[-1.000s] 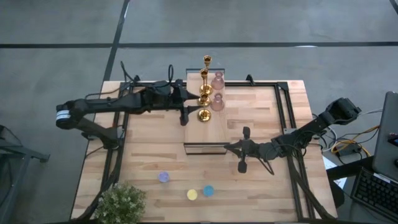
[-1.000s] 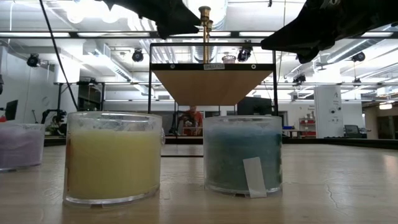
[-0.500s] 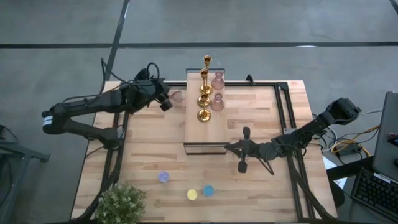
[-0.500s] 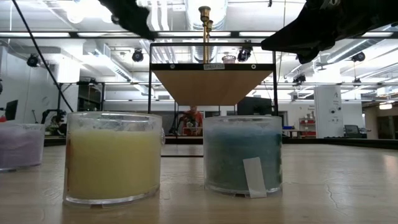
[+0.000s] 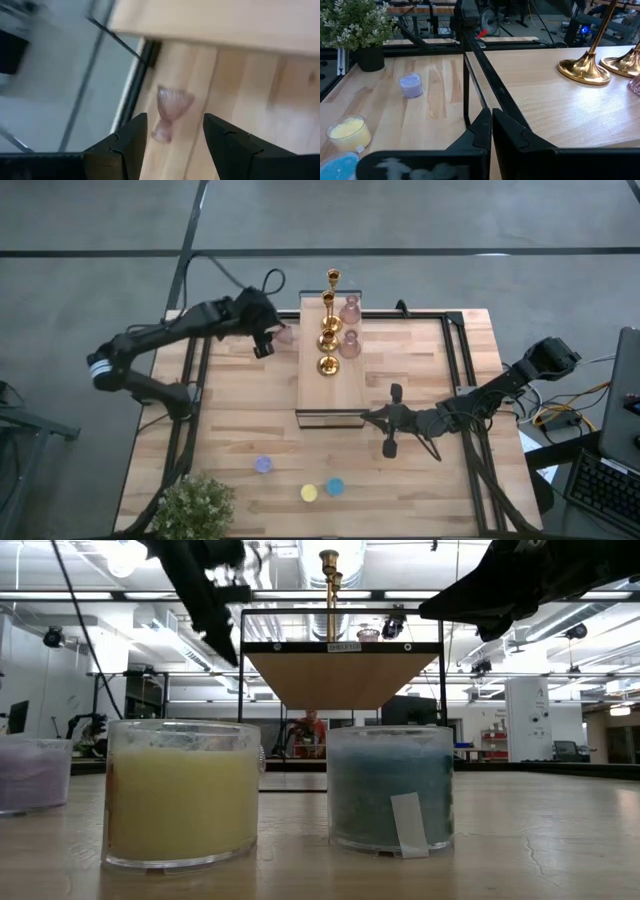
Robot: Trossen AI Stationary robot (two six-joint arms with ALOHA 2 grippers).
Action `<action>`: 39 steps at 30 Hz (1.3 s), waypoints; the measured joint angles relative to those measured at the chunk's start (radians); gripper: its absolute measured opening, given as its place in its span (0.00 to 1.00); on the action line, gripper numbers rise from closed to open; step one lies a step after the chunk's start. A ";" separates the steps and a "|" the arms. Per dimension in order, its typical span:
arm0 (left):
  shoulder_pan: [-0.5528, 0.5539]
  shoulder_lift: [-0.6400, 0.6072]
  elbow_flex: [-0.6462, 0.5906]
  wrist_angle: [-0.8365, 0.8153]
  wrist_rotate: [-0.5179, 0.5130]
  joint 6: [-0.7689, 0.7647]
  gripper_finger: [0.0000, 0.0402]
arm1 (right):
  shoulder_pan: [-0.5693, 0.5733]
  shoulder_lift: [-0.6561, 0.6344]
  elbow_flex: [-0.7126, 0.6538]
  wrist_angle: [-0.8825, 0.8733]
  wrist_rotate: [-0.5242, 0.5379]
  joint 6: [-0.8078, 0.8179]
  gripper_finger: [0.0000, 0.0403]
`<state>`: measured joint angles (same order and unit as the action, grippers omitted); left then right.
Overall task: Pick & Place candle stick holders
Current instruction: Put the purple glass candle holder on the shelf
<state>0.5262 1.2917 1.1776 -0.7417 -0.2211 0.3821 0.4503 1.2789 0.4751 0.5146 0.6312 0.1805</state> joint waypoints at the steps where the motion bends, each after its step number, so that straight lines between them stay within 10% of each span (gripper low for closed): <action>1: 0.019 0.026 0.017 -0.017 0.009 0.015 0.49 | 0.000 0.000 0.000 0.000 0.000 0.000 0.02; 16: 0.082 0.431 0.324 -0.246 0.003 0.113 0.49 | 0.000 0.000 -0.002 -0.006 0.000 -0.002 0.02; 39: 0.153 0.492 0.202 -0.062 0.003 -0.116 0.49 | 0.001 0.000 -0.037 -0.002 -0.003 0.048 0.02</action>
<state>0.6796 1.7836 1.3800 -0.8032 -0.2182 0.2663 0.4515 1.2789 0.4385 0.5129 0.6281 0.2283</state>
